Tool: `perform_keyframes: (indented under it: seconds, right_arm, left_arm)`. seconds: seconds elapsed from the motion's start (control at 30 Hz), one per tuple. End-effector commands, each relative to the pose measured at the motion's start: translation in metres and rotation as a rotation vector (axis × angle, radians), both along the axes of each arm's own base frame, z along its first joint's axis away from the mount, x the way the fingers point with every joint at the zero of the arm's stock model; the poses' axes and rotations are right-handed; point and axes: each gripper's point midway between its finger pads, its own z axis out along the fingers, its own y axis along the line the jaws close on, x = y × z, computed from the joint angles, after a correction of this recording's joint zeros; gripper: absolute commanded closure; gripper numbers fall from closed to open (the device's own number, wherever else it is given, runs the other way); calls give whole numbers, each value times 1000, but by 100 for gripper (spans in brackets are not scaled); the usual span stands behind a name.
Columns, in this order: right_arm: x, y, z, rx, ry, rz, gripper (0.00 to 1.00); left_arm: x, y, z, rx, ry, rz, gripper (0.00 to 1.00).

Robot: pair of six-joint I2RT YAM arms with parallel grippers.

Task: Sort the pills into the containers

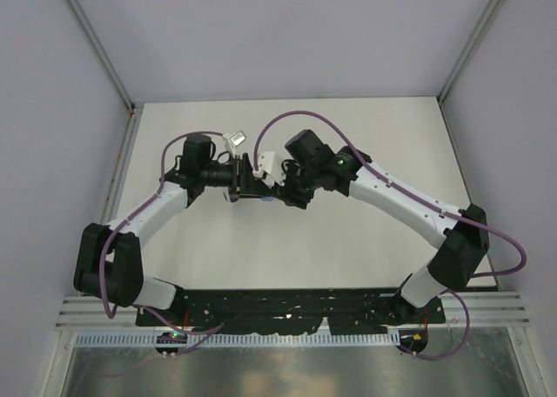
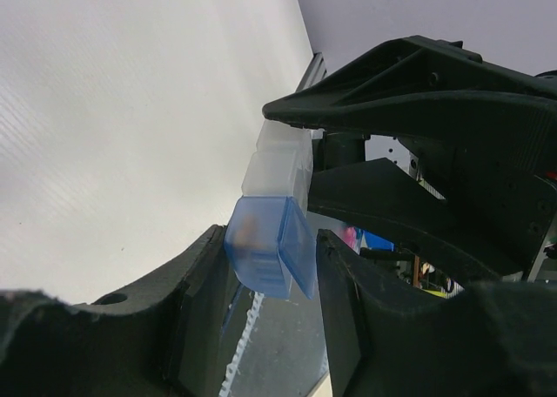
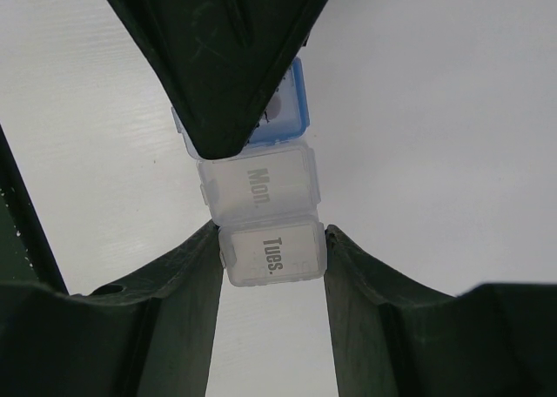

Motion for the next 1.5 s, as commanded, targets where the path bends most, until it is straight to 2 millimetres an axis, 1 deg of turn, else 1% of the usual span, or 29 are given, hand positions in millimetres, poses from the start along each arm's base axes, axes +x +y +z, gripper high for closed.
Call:
perform_keyframes:
  seconds: [0.0, 0.27, 0.57, 0.93, 1.07, 1.13, 1.23, 1.27, 1.37, 1.47]
  right_arm:
    - [14, 9, 22, 65, -43, -26, 94]
    - [15, 9, 25, 72, -44, -32, 94]
    - [13, 10, 24, 77, -33, -28, 94]
    - [12, 11, 25, 81, -28, -24, 94]
    - [11, 11, 27, 82, -29, -22, 94]
    - [11, 11, 28, 84, -29, -23, 94]
    - [11, 11, 27, 83, -28, -23, 94]
    - [11, 11, 26, 82, -25, -20, 94]
    - [11, 10, 28, 85, -28, -22, 94]
    - [10, 10, 26, 82, -24, -21, 94]
  left_arm:
    - [-7, -2, 15, -35, -58, -30, 54]
    - [-6, -2, 10, -26, -53, -25, 55]
    - [-4, -3, 9, -24, -49, -21, 63]
    - [-2, -4, 8, -29, -39, -24, 69]
    - [-2, -4, 6, -27, -35, -21, 69]
    - [-2, -4, 7, -29, -38, -22, 66]
    - [-2, -4, 7, -26, -38, -18, 57]
    - [-2, -4, 8, -27, -41, -18, 51]
    - [-2, -4, 8, -24, -42, -15, 40]
    - [-2, -4, 8, -24, -42, -15, 35]
